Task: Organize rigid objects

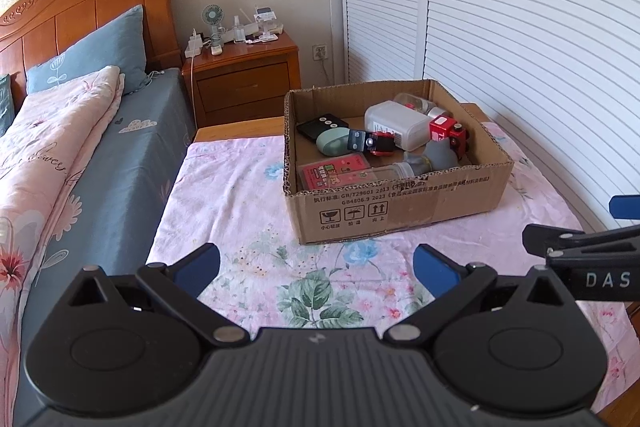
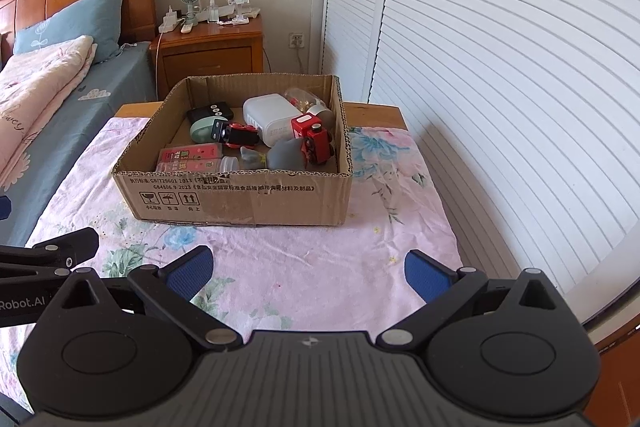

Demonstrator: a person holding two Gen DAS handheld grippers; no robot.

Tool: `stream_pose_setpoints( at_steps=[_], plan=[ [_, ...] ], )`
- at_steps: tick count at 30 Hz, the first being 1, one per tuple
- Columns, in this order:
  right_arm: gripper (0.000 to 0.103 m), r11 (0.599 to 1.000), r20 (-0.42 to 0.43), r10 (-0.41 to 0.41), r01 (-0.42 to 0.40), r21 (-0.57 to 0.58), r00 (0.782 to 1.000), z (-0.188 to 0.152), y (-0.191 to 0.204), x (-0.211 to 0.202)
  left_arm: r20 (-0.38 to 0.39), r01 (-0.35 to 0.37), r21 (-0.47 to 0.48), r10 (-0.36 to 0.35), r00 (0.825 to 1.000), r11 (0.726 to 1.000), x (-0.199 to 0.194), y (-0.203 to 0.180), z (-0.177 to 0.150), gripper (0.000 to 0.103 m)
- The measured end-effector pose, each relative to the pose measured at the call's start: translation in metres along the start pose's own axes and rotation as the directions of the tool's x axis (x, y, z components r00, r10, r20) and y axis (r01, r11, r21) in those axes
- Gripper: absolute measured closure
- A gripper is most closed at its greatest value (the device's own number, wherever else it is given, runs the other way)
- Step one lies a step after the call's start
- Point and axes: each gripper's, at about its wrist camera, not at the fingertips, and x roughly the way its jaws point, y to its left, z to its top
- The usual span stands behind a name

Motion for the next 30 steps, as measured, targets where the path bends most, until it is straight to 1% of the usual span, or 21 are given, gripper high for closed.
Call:
stream_pose_setpoints(
  at_steps=[6,30],
  plan=[
    [0.0,1.0,-0.004,0.0,0.0,0.005,1.0,0.0,-0.0008,0.0016,-0.012,-0.002,0.002,0.002,1.0,1.0,0.0022,-0.0021,0.0001,0.001],
    [0.0,1.0,-0.002,0.007,-0.007,0.008,1.0,-0.0001,-0.0029,0.0028,-0.01,-0.001,0.006,0.001,1.0,1.0,0.0015,-0.0037,0.0017,0.001]
  ],
)
